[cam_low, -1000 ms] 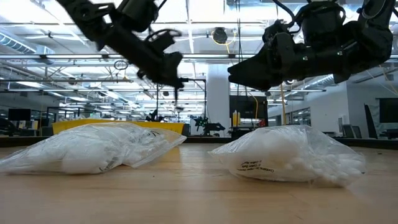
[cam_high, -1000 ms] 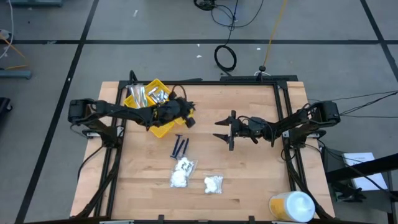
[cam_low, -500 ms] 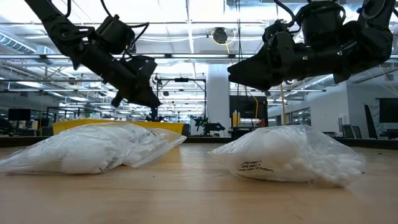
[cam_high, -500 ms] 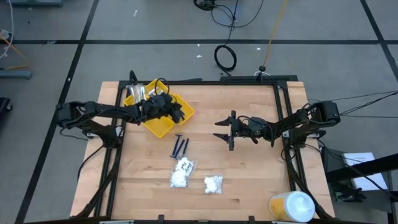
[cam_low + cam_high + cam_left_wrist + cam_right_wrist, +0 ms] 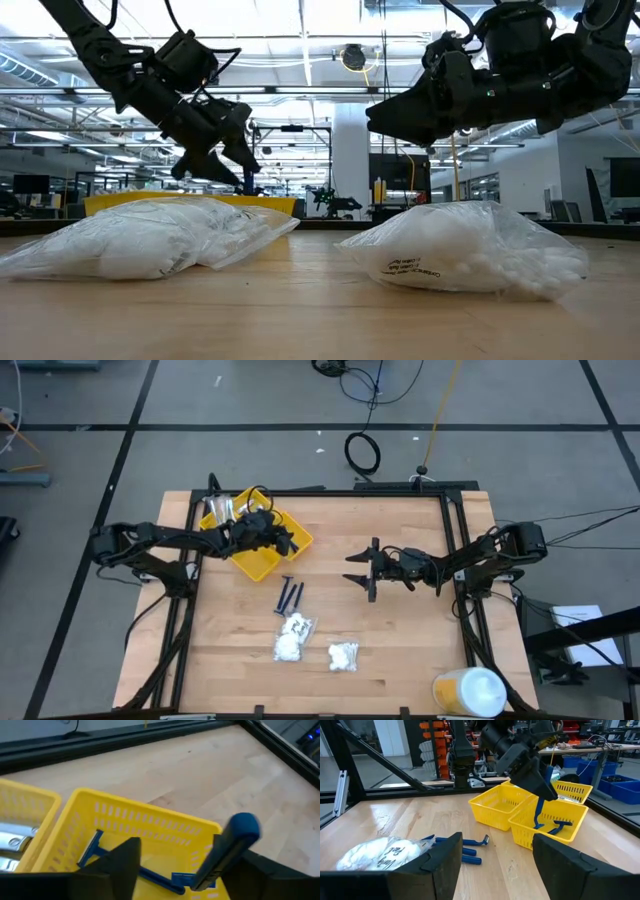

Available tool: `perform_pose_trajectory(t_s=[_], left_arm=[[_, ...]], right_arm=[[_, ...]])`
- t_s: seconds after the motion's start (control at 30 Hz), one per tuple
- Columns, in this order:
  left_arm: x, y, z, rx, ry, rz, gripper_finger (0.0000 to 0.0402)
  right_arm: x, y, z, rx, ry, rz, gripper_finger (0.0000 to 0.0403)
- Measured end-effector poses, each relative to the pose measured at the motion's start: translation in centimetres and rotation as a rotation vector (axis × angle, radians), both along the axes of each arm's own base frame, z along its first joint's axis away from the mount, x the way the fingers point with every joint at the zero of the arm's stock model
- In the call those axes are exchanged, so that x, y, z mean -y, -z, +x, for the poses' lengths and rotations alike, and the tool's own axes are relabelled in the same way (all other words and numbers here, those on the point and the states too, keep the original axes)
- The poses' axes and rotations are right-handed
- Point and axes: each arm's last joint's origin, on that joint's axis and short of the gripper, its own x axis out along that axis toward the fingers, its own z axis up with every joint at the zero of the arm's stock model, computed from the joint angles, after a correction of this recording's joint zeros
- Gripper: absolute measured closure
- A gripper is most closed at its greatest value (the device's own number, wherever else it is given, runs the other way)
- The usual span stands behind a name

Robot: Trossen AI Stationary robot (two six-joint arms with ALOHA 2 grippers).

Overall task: Pick & Place Travel size toiletries
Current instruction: Put the blue razor into the middle right yellow bin

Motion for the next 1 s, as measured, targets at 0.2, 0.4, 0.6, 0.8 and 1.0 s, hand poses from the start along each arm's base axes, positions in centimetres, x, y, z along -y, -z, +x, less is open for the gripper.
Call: perform_pose_trajectory(t_s=[0.2, 0.4, 0.6, 0.8, 1.0], left_arm=[[-0.5, 0.2, -0.4, -0.006, -0.043, -0.033, 0.0086], [-0.4, 0.4, -0.5, -0.124, 0.056, 0.097, 0.0056], [0.5, 0.3, 0.0, -0.092, 0.098, 0.081, 0.0065], [0.2, -0.6, 0.5, 0.047, 0.040, 0.057, 0.0077], [-0.8, -1.7, 0.6, 0.205, -0.036, 0.034, 0.0085]], right_arm=[[0.0, 0.0, 0.0, -0.005, 0.000, 0.000, 0.0175], [0.0, 0.1, 0.0, -0.007, 0.000, 0.000, 0.0175], [0.0, 0.1, 0.0, -0.007, 0.000, 0.000, 0.0176], [0.0, 0.1, 0.0, -0.008, 0.000, 0.000, 0.0176], [0.0, 0.1, 0.0, -0.008, 0.000, 0.000, 0.0177]])
